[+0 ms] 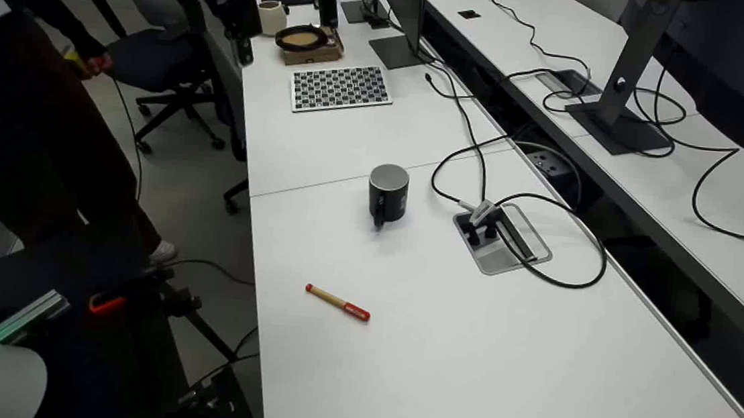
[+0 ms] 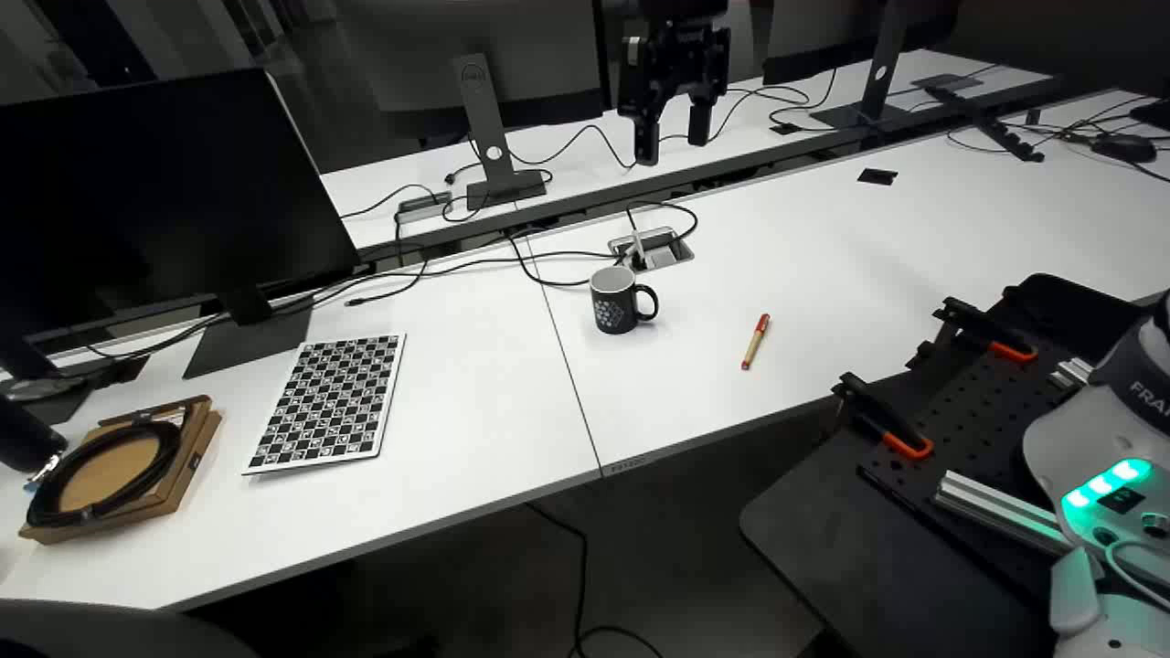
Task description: Turn the mug upside down
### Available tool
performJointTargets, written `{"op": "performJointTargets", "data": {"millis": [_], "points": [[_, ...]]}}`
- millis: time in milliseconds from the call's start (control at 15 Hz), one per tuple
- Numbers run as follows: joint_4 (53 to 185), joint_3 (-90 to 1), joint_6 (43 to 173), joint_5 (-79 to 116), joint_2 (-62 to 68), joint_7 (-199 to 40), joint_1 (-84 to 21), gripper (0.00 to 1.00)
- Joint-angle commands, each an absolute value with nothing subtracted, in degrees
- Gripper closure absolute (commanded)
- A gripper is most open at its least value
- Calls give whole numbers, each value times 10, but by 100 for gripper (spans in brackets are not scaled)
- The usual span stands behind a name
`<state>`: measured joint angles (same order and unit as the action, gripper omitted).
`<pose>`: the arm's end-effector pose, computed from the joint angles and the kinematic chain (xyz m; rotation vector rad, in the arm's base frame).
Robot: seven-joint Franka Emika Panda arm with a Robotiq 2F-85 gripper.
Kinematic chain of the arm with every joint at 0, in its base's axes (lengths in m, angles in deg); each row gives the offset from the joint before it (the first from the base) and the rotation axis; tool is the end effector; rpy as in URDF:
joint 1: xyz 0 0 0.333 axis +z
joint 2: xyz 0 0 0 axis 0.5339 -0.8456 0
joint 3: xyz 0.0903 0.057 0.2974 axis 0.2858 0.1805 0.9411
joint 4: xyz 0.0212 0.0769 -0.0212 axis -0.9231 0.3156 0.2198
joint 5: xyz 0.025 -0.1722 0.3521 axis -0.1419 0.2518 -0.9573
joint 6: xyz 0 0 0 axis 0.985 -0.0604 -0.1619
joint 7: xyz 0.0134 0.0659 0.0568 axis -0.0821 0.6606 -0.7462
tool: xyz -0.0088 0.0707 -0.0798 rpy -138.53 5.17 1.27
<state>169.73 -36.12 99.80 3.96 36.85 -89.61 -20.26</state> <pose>0.4139 0.1290 0.3921 -2.9765 -0.4004 0.0091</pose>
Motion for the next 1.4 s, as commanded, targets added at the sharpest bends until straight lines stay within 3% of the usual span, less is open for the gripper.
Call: {"op": "performJointTargets", "data": {"millis": [0, 400, 800, 1333], "points": [[1697, -355, 997, 37, 369, -898, -209, 0], [1665, -325, 1017, 70, 316, -801, -220, 0], [1622, -279, 1121, 221, 223, -639, -236, 0], [1545, -320, 1152, 416, 78, -465, -216, 0]]}}
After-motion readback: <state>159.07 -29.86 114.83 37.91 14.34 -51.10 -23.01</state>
